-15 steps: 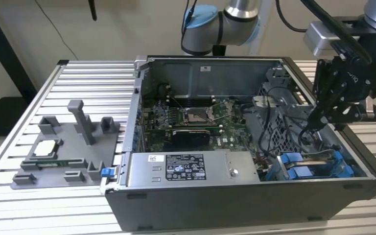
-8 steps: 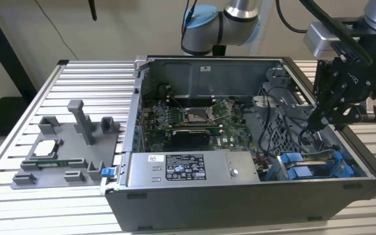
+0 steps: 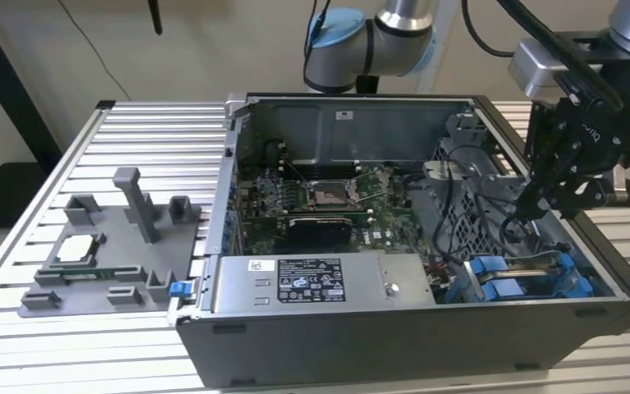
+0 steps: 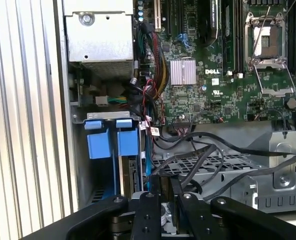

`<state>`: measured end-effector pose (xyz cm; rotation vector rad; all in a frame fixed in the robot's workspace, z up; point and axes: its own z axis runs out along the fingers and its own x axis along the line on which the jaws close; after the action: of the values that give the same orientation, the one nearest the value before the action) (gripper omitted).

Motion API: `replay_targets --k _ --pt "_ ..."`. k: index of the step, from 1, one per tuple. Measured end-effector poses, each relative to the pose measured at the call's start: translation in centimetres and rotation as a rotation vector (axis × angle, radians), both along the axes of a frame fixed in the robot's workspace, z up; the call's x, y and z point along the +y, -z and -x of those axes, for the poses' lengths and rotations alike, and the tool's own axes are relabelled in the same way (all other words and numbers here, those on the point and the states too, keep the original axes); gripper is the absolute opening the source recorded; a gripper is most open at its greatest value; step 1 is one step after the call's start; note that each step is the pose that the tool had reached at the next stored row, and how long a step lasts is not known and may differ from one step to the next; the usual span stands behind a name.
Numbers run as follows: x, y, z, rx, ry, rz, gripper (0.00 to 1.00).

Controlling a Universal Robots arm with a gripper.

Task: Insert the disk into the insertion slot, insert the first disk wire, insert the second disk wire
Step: 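Insert the first disk wire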

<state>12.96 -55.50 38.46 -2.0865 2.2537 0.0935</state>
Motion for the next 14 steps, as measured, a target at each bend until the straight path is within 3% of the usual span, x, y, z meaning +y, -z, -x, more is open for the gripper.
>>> replay_targets --k 14 --pt "-0.19 0.39 -0.37 0.0 0.0 0.0129 0.0"
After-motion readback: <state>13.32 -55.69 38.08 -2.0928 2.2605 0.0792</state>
